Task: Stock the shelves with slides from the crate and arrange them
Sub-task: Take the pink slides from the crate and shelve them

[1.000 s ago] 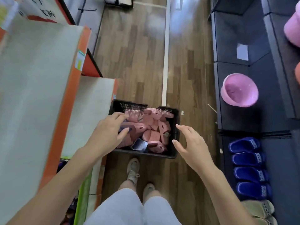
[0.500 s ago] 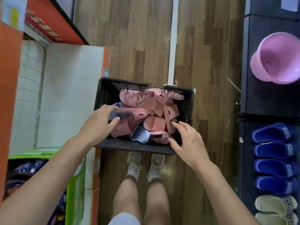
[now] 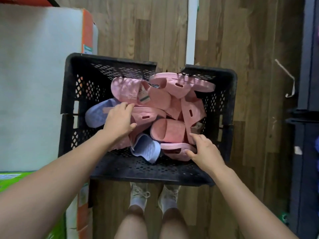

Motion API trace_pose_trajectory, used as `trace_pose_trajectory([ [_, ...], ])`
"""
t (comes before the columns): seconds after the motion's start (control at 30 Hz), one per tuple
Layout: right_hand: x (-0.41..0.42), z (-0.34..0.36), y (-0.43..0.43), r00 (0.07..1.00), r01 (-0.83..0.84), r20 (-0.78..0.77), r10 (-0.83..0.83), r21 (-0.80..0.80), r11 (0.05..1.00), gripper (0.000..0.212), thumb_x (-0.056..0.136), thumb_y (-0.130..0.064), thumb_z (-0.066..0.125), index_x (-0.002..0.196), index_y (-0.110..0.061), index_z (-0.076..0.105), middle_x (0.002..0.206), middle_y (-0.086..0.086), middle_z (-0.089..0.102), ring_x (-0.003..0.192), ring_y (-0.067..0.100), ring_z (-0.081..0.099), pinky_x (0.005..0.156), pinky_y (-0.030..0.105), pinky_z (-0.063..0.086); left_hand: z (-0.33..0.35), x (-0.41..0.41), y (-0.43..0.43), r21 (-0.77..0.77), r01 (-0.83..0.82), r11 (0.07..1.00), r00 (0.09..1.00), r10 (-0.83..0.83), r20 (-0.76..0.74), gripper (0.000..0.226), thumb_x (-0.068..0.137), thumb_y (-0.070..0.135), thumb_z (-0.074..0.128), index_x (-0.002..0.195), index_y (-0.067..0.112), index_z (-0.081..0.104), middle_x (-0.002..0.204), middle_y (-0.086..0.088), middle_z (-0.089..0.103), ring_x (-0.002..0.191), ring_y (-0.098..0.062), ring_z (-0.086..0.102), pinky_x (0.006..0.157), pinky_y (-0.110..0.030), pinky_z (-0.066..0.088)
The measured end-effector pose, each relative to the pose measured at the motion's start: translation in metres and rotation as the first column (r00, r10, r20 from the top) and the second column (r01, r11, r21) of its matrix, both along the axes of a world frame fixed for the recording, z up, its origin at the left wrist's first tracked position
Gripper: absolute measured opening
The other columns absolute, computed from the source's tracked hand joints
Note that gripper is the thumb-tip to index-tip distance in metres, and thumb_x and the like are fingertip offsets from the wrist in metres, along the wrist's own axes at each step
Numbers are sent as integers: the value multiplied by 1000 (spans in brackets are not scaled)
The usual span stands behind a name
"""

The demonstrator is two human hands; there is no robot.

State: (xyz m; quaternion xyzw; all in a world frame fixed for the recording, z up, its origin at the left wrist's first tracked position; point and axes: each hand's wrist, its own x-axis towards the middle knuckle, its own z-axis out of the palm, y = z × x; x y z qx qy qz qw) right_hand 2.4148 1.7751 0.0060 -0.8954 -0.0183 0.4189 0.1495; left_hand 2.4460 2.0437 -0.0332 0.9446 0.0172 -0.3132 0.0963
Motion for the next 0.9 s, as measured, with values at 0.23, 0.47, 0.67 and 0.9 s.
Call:
trace_pose_trajectory([
  [0.23, -14, -77, 0, 983, -145, -119, 139, -50, 988, 55, 83, -36, 64, 130, -17, 43, 124, 6, 47, 114, 26, 49, 93, 35, 41, -60, 4, -13, 131, 52, 990, 998, -55, 16, 72, 70, 47, 72, 122, 8, 43, 121, -16, 51, 112, -32, 47, 94, -40, 29],
  [0.47, -22, -93, -3, 987, -154, 49, 152, 37, 987, 28, 84, -22, 61, 110, -17, 51, 101, 1, 52, 93, 23, 54, 71, 34, 41, -66, 12, -15, 77, 47, 996, 998, -50, 37, 61, 72, 34, 70, 121, 8, 45, 118, -15, 55, 109, -34, 51, 86, -41, 37],
  [0.67, -31, -68, -7, 982, 106, 142, -126, 141, 984, 16, 85, -10, 56, 98, -17, 51, 93, -1, 53, 82, 20, 54, 69, 37, 46, -44, -2, -13, -39, -187, 982, 981, 184, -66, 45, 73, 36, 68, 106, 13, 48, 107, -8, 60, 100, -31, 56, 69, -34, 36],
  [0.9, -22, -26, -12, 933, 288, 148, -327, 235, 928, 15, 87, -11, 56, 96, -23, 53, 94, -6, 59, 84, 14, 56, 72, 37, 47, -12, -36, 13, -173, -586, 791, 810, 567, -151, 46, 72, 46, 72, 94, 13, 48, 89, 0, 57, 81, -24, 54, 63, -34, 37],
])
